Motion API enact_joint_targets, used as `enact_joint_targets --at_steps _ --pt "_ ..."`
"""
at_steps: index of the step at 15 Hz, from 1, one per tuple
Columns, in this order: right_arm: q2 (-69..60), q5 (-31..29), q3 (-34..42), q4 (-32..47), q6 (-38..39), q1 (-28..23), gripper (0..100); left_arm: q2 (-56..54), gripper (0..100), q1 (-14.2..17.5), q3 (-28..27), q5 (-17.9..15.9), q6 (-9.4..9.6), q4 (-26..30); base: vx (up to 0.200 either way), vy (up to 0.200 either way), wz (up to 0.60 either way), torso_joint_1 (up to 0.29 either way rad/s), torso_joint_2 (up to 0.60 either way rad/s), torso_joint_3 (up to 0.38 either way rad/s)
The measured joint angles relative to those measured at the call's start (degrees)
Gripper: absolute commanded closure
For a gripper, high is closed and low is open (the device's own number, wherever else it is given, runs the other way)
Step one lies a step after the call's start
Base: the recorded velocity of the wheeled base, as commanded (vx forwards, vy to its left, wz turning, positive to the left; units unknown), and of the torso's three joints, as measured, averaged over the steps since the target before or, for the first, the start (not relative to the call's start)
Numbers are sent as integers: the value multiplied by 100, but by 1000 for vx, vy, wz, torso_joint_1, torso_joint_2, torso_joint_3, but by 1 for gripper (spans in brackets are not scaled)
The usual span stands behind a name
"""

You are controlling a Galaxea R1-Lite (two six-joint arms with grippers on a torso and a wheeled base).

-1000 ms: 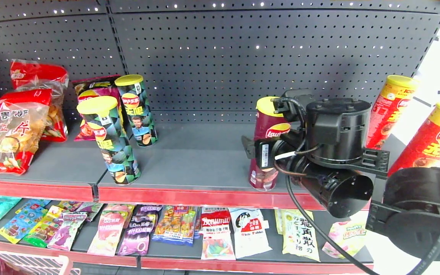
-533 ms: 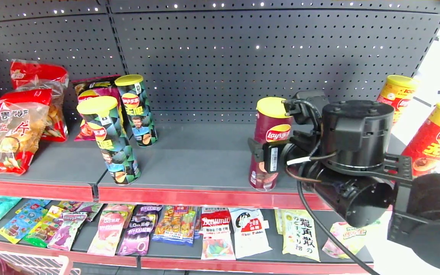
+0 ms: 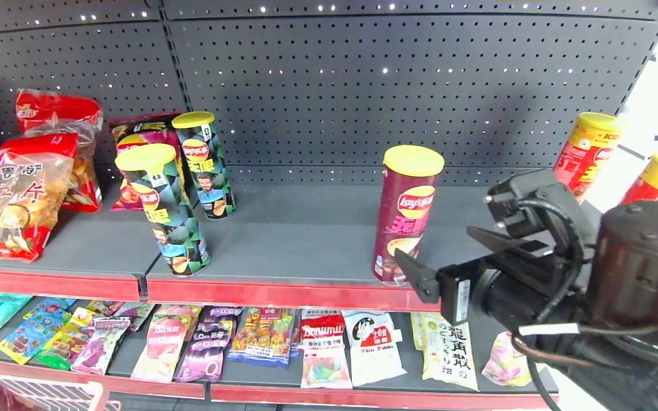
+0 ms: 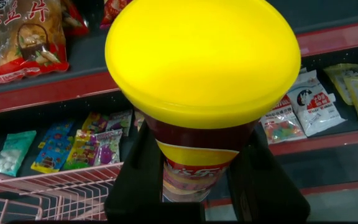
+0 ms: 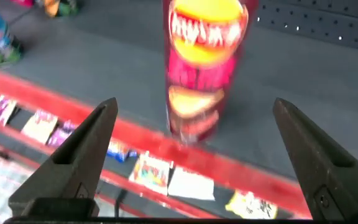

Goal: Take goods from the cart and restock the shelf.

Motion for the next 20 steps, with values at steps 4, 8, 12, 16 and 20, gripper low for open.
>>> enact_joint_targets --at_steps 4,8,12,16,20 --pt "-1080 813 1025 4 -343 -592 0 41 100 -2 20 -67 7 0 0 0 0 0 0 0" --pt "-2387 2981 2053 140 -1162 -2478 0 266 100 -11 -121 -563 9 -137 0 0 0 0 0 0" --pt "-3947 3924 2404 1591 -1512 -5102 0 646 100 -16 -566 -1242 7 -199 0 0 0 0 0 0" --pt "-5978 4135 2213 3546 -1584 -5992 0 962 100 -16 -918 -1787 2 -199 0 0 0 0 0 0" --pt "-7561 3823 2313 5009 -1465 -6181 0 1029 100 -16 -894 -2074 -167 -167 0 0 0 0 0 0"
